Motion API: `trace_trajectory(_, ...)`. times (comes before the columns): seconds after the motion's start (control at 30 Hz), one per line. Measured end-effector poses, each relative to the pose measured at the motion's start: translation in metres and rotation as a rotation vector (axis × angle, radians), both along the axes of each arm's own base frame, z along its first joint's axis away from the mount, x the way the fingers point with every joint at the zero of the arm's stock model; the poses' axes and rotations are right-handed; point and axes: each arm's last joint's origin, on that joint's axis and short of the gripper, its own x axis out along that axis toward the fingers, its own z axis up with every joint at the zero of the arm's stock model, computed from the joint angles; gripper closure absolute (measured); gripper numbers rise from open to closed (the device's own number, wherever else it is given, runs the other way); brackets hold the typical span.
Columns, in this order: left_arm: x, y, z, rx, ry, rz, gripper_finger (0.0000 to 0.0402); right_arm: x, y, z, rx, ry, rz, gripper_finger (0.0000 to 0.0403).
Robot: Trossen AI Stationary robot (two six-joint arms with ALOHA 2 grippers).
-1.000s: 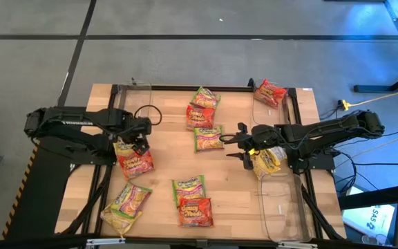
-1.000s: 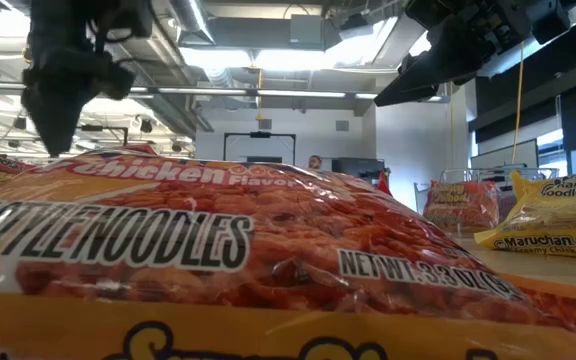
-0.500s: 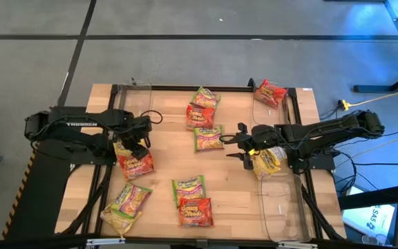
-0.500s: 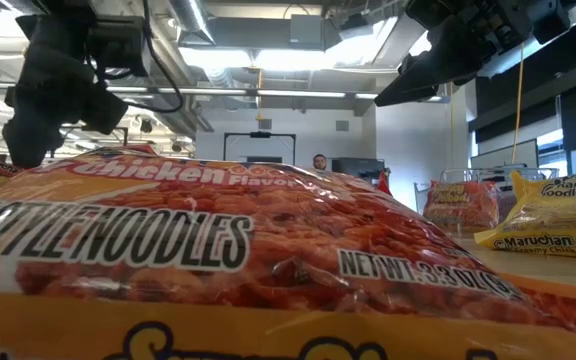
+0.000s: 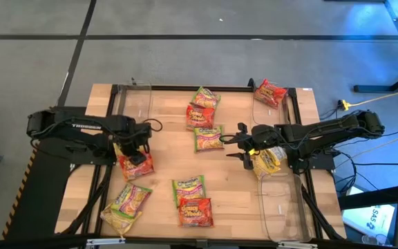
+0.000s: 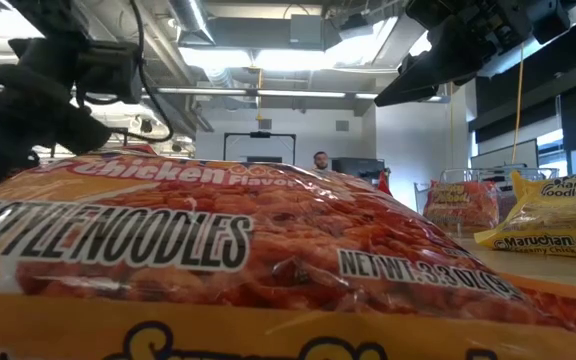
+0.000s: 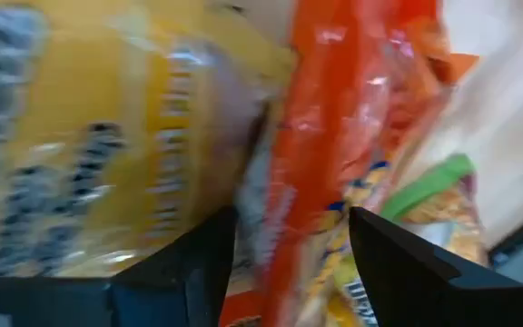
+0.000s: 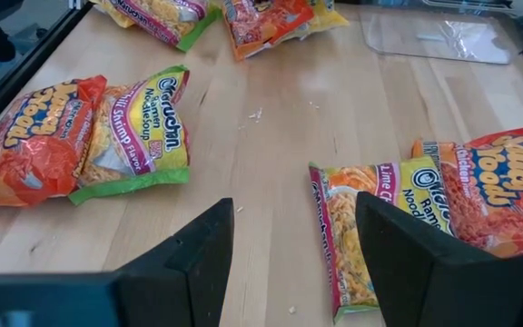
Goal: Sort Maruchan noodles
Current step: Put the orange noodle pack into the top right transparent bin
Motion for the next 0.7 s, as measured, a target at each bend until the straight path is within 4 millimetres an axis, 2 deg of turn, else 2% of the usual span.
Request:
trace_trajectory(0.13,0.006,-0.003,0.001,-0.040,-0.064,-0.004,0.0248,0.000,0.000,0.000,0.000,-0.001,0.000,0.0203)
trace_trajectory(0.4,0.008,-0.003,0.002,-0.055,-0.085,-0.001,0.0387,0.000,0.000,0.000,0.000,-0.001,0.000,0.0203)
trace_trajectory(0.53,0.010,-0.002,0.007,-0.031,-0.105,-0.001,0.0392,0.000,0.000,0.000,-0.002,-0.001,-0.003,0.0203)
trace_trajectory(0.7,0.026,0.003,0.034,0.073,-0.205,-0.011,0.0399,0.001,-0.001,0.002,-0.007,-0.026,-0.017,0.0203)
